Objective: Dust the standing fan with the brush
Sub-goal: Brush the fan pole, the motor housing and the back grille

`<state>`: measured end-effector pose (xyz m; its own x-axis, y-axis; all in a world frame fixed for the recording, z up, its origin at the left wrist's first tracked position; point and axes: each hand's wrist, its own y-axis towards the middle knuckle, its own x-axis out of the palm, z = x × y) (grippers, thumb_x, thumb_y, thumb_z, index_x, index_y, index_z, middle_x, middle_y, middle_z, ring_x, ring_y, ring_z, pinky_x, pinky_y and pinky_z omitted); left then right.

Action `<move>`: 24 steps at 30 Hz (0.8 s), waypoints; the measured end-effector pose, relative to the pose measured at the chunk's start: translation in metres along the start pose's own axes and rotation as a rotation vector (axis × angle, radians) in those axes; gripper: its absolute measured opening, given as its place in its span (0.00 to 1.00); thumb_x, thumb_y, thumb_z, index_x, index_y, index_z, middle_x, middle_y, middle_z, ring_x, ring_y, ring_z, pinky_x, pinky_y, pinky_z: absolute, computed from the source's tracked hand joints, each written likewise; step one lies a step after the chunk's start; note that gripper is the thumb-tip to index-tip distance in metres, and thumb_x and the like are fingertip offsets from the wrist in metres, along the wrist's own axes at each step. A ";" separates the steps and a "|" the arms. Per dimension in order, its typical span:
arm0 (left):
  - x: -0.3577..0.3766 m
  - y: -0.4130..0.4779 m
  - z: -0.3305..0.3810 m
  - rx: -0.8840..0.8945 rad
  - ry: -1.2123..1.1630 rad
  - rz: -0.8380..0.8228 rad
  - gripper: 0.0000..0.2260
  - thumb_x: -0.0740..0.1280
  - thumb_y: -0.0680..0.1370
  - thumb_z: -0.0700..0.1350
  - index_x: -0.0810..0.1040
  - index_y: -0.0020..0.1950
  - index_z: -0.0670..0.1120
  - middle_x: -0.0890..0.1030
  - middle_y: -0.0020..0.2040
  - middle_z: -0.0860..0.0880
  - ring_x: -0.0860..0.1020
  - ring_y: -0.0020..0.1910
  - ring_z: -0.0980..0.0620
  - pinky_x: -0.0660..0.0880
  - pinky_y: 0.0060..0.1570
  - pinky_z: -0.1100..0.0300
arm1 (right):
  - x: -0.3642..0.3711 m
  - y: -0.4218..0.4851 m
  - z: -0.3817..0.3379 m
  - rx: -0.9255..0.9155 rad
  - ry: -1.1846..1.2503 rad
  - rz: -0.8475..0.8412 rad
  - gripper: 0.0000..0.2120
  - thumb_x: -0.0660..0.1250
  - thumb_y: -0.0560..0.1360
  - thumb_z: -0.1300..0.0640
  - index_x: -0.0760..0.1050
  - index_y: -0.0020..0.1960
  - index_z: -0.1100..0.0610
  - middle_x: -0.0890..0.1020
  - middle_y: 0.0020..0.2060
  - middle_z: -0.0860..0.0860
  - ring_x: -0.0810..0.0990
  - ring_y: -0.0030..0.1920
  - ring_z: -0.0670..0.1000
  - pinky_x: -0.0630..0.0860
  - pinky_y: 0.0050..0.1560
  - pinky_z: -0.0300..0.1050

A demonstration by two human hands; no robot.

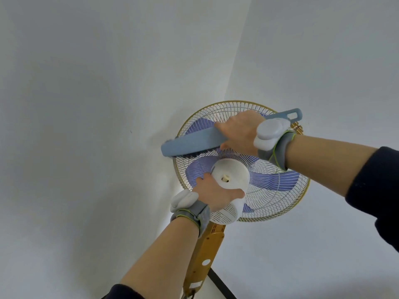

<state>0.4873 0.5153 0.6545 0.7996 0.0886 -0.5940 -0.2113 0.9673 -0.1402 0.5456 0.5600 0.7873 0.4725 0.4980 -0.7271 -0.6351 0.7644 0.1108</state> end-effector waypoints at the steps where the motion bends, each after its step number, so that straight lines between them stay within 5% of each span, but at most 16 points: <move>1: 0.000 0.001 0.000 0.009 0.000 -0.008 0.42 0.74 0.66 0.63 0.63 0.71 0.43 0.69 0.67 0.43 0.71 0.65 0.44 0.69 0.61 0.54 | 0.003 0.003 0.006 0.016 -0.022 0.097 0.20 0.62 0.77 0.45 0.71 0.62 0.58 0.81 0.45 0.56 0.77 0.40 0.57 0.67 0.38 0.46; 4: -0.003 0.001 0.001 0.032 -0.017 -0.070 0.48 0.71 0.56 0.67 0.64 0.70 0.44 0.71 0.66 0.44 0.73 0.62 0.45 0.71 0.59 0.54 | 0.004 0.003 0.025 0.136 -0.011 0.244 0.26 0.60 0.77 0.40 0.65 0.66 0.56 0.82 0.48 0.58 0.80 0.46 0.60 0.67 0.38 0.46; 9: -0.008 0.002 -0.003 0.072 -0.058 -0.106 0.49 0.66 0.52 0.64 0.65 0.70 0.44 0.72 0.65 0.45 0.74 0.61 0.44 0.74 0.59 0.51 | -0.004 -0.009 0.036 0.381 0.321 0.351 0.25 0.65 0.72 0.36 0.73 0.60 0.53 0.82 0.48 0.56 0.79 0.48 0.61 0.66 0.41 0.47; 13: -0.012 0.007 -0.005 0.067 -0.082 -0.099 0.49 0.66 0.52 0.64 0.67 0.69 0.44 0.73 0.65 0.45 0.74 0.61 0.43 0.75 0.57 0.51 | 0.007 -0.043 0.020 0.288 0.591 0.197 0.27 0.67 0.70 0.36 0.75 0.62 0.51 0.82 0.50 0.53 0.79 0.48 0.56 0.75 0.45 0.48; 18: -0.011 0.006 -0.007 0.075 -0.103 -0.069 0.51 0.67 0.49 0.66 0.68 0.68 0.43 0.74 0.64 0.45 0.75 0.61 0.44 0.74 0.59 0.49 | 0.048 -0.063 0.007 0.302 0.496 0.066 0.24 0.65 0.72 0.36 0.73 0.62 0.48 0.79 0.41 0.48 0.76 0.39 0.51 0.69 0.35 0.44; 24: -0.014 0.002 -0.011 0.089 -0.086 -0.075 0.56 0.64 0.43 0.69 0.68 0.68 0.44 0.74 0.62 0.44 0.76 0.59 0.43 0.75 0.58 0.47 | 0.060 -0.068 0.020 0.375 0.383 0.192 0.27 0.63 0.74 0.37 0.68 0.68 0.49 0.82 0.47 0.54 0.79 0.44 0.56 0.71 0.40 0.45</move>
<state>0.4694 0.5137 0.6543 0.8572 0.0311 -0.5140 -0.1014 0.9888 -0.1093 0.6297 0.5459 0.7502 0.0704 0.5122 -0.8560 -0.3948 0.8024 0.4476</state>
